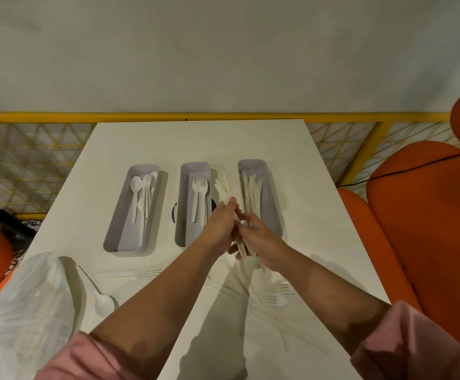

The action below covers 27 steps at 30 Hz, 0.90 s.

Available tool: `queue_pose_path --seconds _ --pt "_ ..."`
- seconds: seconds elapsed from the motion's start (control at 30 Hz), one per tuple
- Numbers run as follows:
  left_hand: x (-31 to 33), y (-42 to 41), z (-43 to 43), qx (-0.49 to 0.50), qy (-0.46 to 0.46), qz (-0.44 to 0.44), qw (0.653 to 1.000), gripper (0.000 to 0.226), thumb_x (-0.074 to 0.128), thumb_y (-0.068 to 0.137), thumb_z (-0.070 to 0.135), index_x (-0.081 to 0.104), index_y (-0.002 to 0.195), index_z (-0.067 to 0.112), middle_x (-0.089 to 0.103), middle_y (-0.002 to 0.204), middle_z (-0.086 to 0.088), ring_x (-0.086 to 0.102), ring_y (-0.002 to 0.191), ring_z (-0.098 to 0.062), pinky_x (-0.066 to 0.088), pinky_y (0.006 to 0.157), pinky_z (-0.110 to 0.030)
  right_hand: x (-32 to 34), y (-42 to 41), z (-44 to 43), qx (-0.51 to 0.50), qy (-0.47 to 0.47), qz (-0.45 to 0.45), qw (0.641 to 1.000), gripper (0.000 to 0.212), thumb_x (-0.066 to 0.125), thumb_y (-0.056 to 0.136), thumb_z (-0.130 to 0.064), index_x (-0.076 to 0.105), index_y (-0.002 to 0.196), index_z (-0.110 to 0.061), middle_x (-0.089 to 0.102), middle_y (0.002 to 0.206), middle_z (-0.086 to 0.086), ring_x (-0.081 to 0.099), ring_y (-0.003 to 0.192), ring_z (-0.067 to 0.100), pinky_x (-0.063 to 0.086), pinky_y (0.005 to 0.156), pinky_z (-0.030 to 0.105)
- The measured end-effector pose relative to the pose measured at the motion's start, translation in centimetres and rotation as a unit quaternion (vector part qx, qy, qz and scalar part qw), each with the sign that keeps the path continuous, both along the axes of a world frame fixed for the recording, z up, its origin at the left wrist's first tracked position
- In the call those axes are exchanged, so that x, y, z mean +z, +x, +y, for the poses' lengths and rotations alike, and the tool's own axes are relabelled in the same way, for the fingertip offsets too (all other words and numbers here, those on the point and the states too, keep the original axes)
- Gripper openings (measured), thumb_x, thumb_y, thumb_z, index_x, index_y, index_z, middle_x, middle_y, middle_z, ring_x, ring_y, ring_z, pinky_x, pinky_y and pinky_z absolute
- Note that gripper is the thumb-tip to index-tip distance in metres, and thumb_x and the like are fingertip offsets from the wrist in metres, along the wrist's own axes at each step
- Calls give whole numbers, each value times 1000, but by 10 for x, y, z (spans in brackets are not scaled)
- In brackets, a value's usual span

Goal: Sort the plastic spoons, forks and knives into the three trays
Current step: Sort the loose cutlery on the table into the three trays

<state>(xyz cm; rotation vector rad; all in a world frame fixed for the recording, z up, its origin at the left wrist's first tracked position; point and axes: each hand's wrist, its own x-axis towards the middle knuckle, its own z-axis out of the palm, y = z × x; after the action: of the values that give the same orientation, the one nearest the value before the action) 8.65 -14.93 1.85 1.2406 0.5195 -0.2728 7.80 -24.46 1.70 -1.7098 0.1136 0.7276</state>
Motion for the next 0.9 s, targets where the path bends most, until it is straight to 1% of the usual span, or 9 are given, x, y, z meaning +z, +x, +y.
queue_pose_path --seconds 0.07,0.13,0.27,0.33,0.4,0.57,0.67,0.73,0.9 --pt "2 7 -7 -24 37 14 999 37 36 100 36 51 113 5 59 94 -20 63 80 -24 57 61 -34 -1 4 -6 15 13 -8 1000 24 41 99 -20 43 123 -19 62 78 9 56 55 16 45 51 26" --pt "-1 14 -11 -43 77 9 996 42 36 99 39 49 121 6 59 103 -22 59 78 -21 49 54 -27 -1 7 -13 16 18 -19 1000 14 40 99 -16 50 107 -15 53 67 5 44 49 12 37 46 22" --pt "-11 30 -17 -78 141 -25 987 39 34 99 41 50 123 15 49 128 -4 48 115 -19 37 91 -28 4 17 -31 -20 39 -29 999 20 39 100 -17 48 82 -16 43 57 -3 39 38 2 30 39 14" --pt "-16 35 -17 -91 191 -49 976 34 36 98 38 50 122 18 43 134 -3 45 114 -17 35 90 -26 7 28 -39 -50 38 -42 997 20 38 101 -13 49 85 -16 49 48 -8 44 34 -1 32 36 11" --pt "-22 40 -15 -101 256 -61 959 32 43 97 28 49 127 17 38 135 -5 46 105 -14 37 81 -20 7 44 -43 -70 8 -48 996 19 36 101 -12 49 88 -17 44 53 -2 40 41 8 30 37 15" --pt "-40 48 -8 -177 386 -49 904 53 54 92 7 35 141 14 32 140 -7 48 111 -19 38 86 -18 -3 79 -41 -83 -83 -21 993 30 33 96 -6 41 68 -14 35 60 6 28 51 15 23 48 26" --pt "-50 51 -7 -211 410 -37 886 64 56 88 0 29 144 15 33 141 -8 47 124 -24 45 95 -25 -14 94 -38 -67 -141 -17 988 22 34 93 -1 42 75 -11 38 63 8 33 52 16 27 45 25" --pt "-55 52 -6 -223 427 -37 876 67 57 86 -2 30 144 17 38 137 -8 51 120 -25 51 95 -36 -20 102 -32 -49 -197 -18 979 14 38 89 4 47 92 -7 42 68 10 39 52 18 30 41 25" --pt "-61 53 -5 -231 435 -44 869 73 57 81 -8 32 144 18 43 131 -8 56 113 -25 54 88 -39 -26 111 -23 -29 -224 1 974 34 43 92 2 40 124 -8 51 87 13 50 58 19 37 43 24"
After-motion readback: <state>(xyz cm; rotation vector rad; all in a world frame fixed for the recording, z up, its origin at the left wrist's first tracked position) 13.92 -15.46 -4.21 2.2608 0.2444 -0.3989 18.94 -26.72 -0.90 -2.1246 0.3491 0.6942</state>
